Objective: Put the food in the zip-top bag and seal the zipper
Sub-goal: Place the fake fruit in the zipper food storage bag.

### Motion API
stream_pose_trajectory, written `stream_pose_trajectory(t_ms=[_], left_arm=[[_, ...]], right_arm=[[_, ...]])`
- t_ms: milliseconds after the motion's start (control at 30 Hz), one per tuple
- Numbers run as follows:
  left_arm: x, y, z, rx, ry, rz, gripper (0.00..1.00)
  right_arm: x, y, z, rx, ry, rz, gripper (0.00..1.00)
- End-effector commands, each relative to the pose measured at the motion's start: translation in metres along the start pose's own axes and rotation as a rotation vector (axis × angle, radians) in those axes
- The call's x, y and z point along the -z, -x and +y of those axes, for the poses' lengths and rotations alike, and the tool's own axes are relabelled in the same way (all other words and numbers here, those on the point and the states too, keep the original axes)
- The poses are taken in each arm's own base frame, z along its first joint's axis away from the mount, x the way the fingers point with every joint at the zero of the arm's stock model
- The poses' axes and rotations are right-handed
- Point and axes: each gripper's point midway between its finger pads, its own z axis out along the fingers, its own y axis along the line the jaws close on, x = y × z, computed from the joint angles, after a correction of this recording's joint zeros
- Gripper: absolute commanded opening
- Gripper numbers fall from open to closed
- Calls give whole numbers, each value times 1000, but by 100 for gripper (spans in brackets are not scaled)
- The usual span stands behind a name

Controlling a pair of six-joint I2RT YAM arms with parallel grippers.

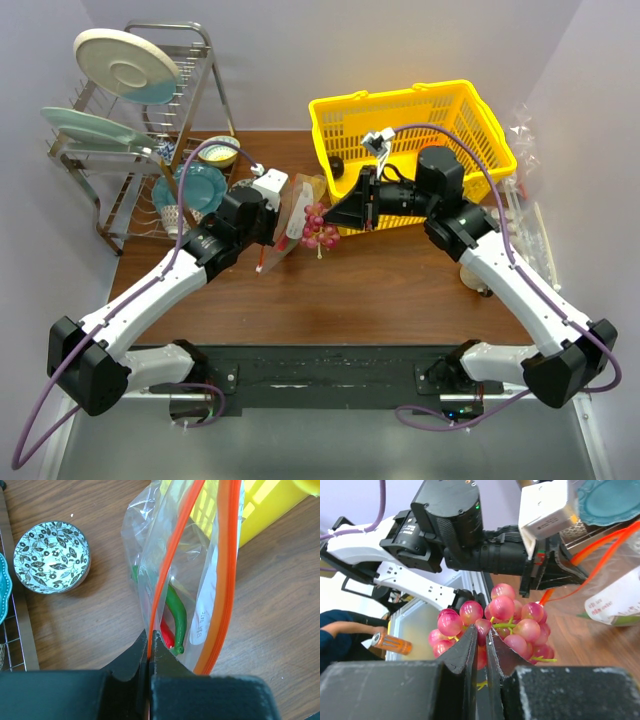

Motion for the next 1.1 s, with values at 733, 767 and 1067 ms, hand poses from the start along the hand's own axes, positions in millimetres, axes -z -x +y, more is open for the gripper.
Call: stream_pose_trajectory(t_ms=[733, 767, 1067], left_arm=[[10, 8, -74, 152, -400, 3, 0], [10, 5, -75, 164, -408, 10, 0], [24, 5, -90, 211, -501, 1, 0]], right_arm=[[-4, -10, 35, 146, 306, -201, 5], [-7, -11, 31, 144, 299, -203, 5], [-28, -24, -7, 121, 262, -214, 1]])
